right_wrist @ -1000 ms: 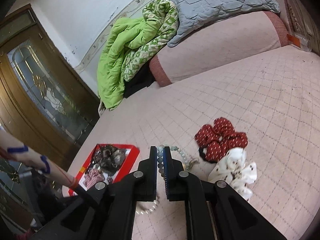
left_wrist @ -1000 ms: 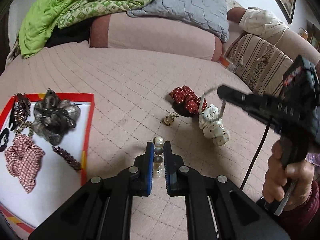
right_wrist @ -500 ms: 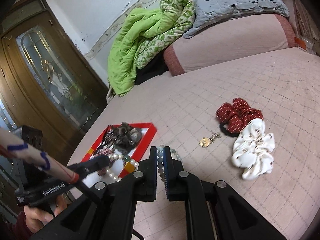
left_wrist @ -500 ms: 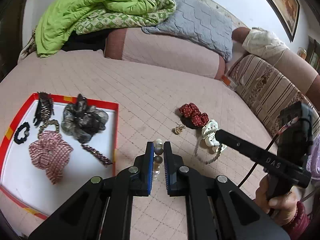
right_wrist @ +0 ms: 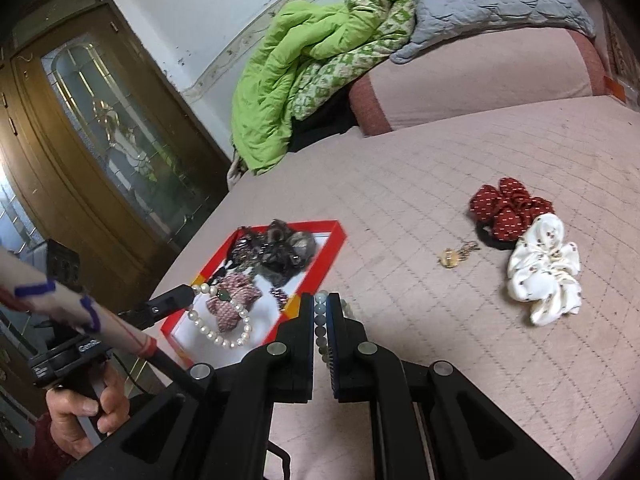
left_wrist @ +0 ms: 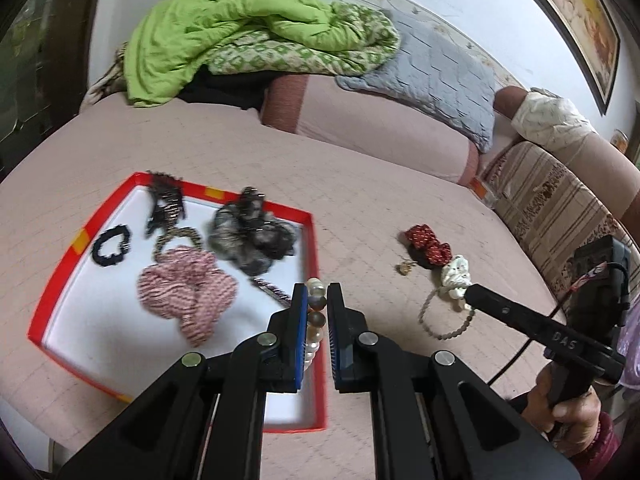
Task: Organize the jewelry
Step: 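Carry both bracelets over the tray with both grippers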
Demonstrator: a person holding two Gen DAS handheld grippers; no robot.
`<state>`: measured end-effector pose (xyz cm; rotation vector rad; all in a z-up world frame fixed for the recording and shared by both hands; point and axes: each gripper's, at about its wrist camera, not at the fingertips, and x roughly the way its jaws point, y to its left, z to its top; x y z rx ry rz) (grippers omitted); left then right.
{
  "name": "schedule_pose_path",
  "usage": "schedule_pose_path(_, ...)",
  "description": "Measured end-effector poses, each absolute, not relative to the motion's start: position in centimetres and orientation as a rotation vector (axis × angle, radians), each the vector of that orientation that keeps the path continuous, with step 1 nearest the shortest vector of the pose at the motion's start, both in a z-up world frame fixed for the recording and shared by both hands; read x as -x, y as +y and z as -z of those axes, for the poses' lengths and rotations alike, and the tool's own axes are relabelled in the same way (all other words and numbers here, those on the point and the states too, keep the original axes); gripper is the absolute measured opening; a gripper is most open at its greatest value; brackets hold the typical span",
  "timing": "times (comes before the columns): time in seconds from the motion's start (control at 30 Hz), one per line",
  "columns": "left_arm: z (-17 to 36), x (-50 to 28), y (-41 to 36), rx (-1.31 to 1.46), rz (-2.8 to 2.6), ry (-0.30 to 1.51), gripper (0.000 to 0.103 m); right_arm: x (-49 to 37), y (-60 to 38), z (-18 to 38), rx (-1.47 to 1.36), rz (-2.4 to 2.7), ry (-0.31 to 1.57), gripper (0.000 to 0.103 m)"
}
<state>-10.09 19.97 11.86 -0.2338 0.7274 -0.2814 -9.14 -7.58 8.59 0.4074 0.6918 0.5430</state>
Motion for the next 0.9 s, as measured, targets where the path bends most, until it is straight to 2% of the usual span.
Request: schedule_pose_path(0.9,-8.8,9.5,32.8,0.386,0.056,0.706,0.009,7.6,9.8,-10.3,-0.29,-0.868,0.797,0.007)
